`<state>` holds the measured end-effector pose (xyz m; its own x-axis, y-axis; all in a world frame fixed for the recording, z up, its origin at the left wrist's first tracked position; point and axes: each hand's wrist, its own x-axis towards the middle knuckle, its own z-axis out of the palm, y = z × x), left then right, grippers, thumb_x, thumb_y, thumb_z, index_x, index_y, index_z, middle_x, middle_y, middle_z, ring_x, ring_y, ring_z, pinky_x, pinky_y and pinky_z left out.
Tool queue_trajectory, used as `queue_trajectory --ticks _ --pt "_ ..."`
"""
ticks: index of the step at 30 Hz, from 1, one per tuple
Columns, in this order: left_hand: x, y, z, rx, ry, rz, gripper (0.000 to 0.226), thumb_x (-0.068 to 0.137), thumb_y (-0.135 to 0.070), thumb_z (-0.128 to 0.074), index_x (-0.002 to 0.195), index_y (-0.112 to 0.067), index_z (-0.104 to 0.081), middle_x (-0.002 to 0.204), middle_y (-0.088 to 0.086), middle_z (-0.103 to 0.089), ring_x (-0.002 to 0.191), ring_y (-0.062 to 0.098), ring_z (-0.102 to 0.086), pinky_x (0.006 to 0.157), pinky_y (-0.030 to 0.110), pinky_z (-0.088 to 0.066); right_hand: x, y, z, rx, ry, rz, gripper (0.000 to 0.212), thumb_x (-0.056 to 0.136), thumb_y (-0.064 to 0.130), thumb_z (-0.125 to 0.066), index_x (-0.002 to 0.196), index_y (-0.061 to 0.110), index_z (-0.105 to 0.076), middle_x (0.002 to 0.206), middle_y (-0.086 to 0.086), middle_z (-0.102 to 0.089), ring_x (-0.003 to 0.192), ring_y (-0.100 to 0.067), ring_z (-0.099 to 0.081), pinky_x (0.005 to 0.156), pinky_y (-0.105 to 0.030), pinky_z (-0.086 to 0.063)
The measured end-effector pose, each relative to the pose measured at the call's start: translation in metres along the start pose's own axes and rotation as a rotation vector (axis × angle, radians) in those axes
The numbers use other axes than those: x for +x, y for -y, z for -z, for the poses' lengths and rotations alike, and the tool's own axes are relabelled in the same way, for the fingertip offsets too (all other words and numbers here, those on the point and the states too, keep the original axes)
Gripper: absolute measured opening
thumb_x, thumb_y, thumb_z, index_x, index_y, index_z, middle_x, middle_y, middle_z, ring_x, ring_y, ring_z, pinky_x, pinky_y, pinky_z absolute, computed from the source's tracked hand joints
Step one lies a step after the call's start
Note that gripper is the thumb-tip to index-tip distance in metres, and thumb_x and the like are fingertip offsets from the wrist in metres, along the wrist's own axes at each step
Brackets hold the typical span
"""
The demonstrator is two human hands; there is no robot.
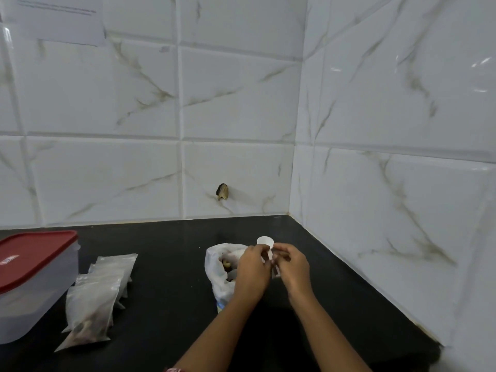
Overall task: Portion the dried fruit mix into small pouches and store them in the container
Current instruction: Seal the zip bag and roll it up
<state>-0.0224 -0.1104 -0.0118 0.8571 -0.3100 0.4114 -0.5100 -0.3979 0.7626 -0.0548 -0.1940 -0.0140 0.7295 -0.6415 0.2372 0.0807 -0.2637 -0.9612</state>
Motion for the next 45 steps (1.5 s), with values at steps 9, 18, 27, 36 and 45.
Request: queue_trajectory --ticks 9,18,27,36,45 --pt "-0.008 -0.004 -0.046 0.199 0.128 -0.017 0.038 0.095 -0.011 -0.045 0.133 -0.014 -0.045 0.129 0.002 -0.049 0.114 0.012 -0.052 0.095 0.018 -0.04 0.005 -0.039 0.026 0.061 -0.019 -0.093 0.022 0.089 0.001 -0.054 0.101 0.014 -0.067 0.097 0.0 -0.067 0.084 -0.004 -0.061 0.059 -0.014 -0.048" --pt "-0.015 0.01 -0.059 0.14 0.073 0.025 0.029 0.1 -0.015 -0.036 0.125 -0.012 -0.051 0.124 0.003 -0.052 0.107 0.008 -0.052 0.091 0.016 -0.039 0.011 -0.048 0.02 -0.183 0.014 -0.027 0.024 0.09 0.003 -0.051 0.106 0.01 -0.068 0.1 -0.003 -0.068 0.087 -0.011 -0.061 0.077 -0.017 -0.048" --pt "-0.021 0.008 -0.056 0.125 0.081 0.011 0.028 0.099 -0.012 -0.036 0.12 -0.008 -0.055 0.121 0.007 -0.054 0.106 0.012 -0.053 0.081 0.012 -0.034 0.009 -0.049 0.019 -0.258 -0.016 -0.008 0.024 0.089 0.002 -0.053 0.109 0.006 -0.067 0.106 -0.008 -0.068 0.096 -0.017 -0.064 0.081 -0.02 -0.049" --pt "-0.026 -0.009 -0.037 0.278 0.104 -0.08 0.032 0.098 -0.014 -0.038 0.129 -0.009 -0.045 0.131 0.004 -0.049 0.107 0.009 -0.051 0.087 0.012 -0.035 0.0 -0.042 0.022 -0.308 -0.137 0.175 0.019 0.089 0.001 -0.049 0.094 0.007 -0.067 0.095 -0.005 -0.066 0.084 -0.014 -0.059 0.068 -0.014 -0.044" --pt "-0.011 0.033 0.038 0.226 -0.409 0.216 0.041 0.087 -0.023 -0.056 0.127 -0.017 -0.049 0.137 0.005 -0.042 0.124 0.026 -0.037 0.095 0.038 -0.037 -0.039 -0.026 -0.027 -0.318 -0.064 0.187 0.016 0.093 0.019 -0.049 0.097 0.008 -0.059 0.091 -0.001 -0.06 0.081 -0.013 -0.057 0.068 -0.019 -0.044"
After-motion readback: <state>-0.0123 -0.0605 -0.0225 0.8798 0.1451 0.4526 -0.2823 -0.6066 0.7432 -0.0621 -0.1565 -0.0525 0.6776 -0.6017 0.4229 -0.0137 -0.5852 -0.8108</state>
